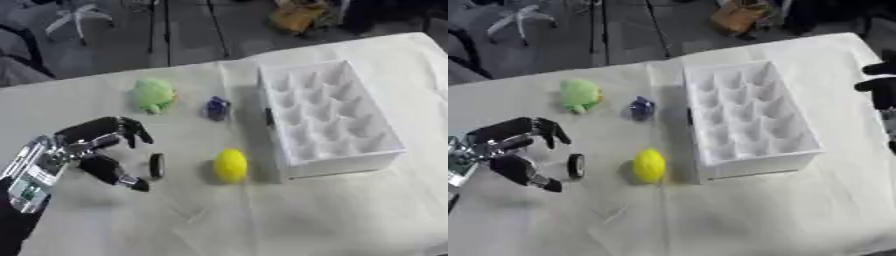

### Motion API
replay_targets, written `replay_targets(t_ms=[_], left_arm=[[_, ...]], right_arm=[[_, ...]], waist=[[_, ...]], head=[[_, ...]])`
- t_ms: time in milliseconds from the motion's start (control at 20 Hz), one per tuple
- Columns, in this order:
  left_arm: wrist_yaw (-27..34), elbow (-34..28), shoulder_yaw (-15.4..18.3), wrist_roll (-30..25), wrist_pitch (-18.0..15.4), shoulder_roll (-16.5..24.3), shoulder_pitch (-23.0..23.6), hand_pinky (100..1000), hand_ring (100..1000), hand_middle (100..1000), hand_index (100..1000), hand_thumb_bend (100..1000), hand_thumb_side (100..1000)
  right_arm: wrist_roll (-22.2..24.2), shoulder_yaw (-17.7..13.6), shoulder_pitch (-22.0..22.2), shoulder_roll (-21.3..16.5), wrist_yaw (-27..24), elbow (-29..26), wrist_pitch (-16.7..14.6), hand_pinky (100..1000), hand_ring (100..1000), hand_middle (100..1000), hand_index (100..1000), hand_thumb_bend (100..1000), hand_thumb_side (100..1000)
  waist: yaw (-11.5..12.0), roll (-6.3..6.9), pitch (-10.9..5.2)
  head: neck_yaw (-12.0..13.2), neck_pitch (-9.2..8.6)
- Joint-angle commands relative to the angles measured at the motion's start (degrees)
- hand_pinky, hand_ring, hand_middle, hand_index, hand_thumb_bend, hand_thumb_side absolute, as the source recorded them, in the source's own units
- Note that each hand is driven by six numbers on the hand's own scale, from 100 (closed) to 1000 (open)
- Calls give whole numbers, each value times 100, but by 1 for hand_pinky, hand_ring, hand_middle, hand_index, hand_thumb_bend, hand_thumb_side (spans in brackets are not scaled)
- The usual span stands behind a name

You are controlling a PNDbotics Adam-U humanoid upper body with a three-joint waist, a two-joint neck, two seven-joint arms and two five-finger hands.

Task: Pick up objects on the table and place them in the box.

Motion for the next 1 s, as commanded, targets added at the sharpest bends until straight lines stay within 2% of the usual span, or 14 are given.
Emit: replay_targets(t_ms=[50,1000], left_arm=[[-99,116,46,199,30,34,-151,731,607,661,765,960,614],[-896,666,-89,653,-205,-121,-373,746,628,661,717,972,599]], right_arm=[[11,-21,-71,-161,-41,-141,-4,781,663,713,891,341,738],[22,-18,-74,-153,-45,-141,-8,781,663,713,892,341,739]], waist=[[-8,-31,-52],[-46,-24,-45]], head=[[10,28],[6,28]])
